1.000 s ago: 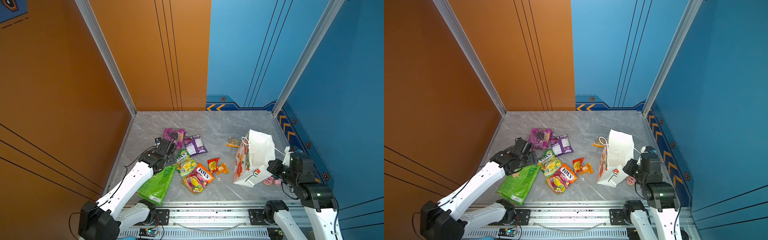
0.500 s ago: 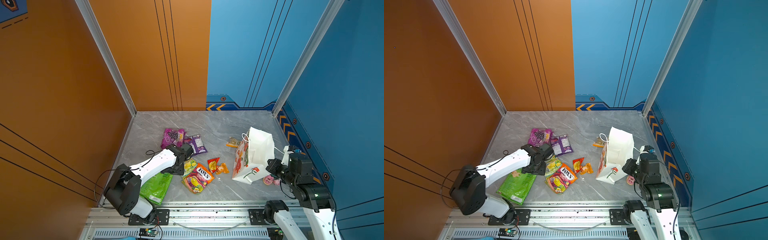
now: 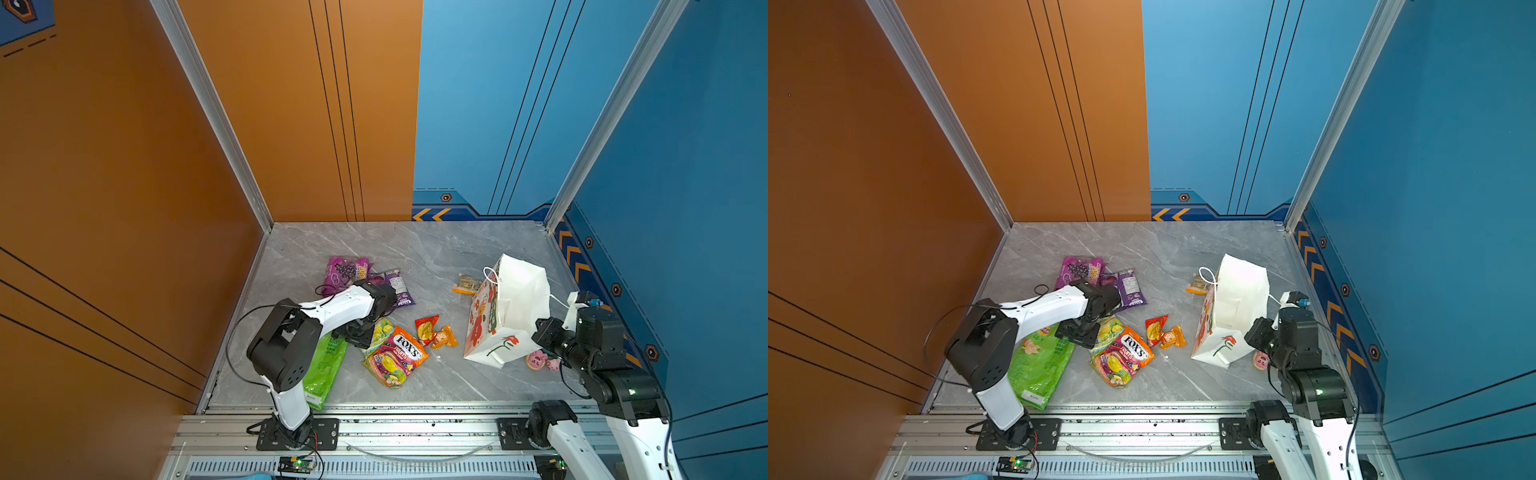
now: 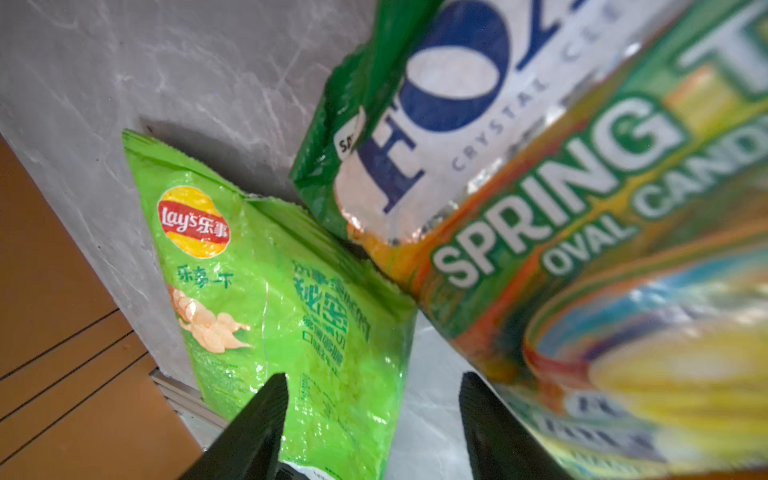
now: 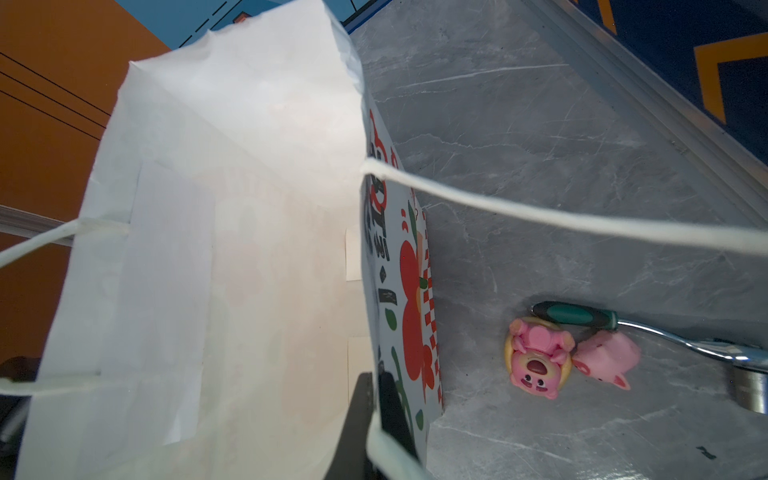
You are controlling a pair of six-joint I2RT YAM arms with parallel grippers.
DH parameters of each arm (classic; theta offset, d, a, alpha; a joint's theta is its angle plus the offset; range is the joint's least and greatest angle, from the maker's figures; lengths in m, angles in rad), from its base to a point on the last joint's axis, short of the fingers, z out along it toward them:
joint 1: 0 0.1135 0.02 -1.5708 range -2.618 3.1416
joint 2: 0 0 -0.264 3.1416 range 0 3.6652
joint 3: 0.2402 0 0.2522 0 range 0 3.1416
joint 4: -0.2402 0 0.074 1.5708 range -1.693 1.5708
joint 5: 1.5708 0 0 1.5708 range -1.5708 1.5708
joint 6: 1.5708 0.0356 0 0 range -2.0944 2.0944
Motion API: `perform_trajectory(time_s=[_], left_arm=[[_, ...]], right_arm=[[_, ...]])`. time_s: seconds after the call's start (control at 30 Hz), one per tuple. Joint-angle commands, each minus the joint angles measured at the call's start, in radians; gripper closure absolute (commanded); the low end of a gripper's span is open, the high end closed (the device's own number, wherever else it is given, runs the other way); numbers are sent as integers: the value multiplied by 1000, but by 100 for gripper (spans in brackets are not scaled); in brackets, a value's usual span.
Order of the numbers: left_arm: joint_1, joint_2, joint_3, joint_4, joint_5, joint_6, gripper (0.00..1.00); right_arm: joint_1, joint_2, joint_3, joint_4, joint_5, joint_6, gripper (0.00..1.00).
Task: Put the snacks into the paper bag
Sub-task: 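Lower the left gripper onto the green Lay's chips bag and grasp it, then lift the green chips bag with the left gripper and carry it toward the white bag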
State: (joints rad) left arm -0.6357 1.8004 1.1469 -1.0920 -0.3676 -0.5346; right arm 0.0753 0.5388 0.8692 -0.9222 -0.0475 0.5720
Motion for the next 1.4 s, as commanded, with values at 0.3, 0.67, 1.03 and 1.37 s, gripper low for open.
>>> perform_trajectory(time_s=[0.3, 0.67, 1.03, 1.37], left_arm=[[18, -2, -56, 3, -88, -52, 79], [-124, -375, -110, 5, -330, -151, 100], [-479, -591, 92, 5, -727, -58, 100], [-589, -386, 475, 160, -780, 316, 100]], right_arm=[[7, -7, -21, 7, 17, -27, 100], [8, -14, -26, 14, 15, -26, 100], [9, -22, -9, 20, 29, -19, 100], [9, -20, 14, 33, 29, -14, 100]])
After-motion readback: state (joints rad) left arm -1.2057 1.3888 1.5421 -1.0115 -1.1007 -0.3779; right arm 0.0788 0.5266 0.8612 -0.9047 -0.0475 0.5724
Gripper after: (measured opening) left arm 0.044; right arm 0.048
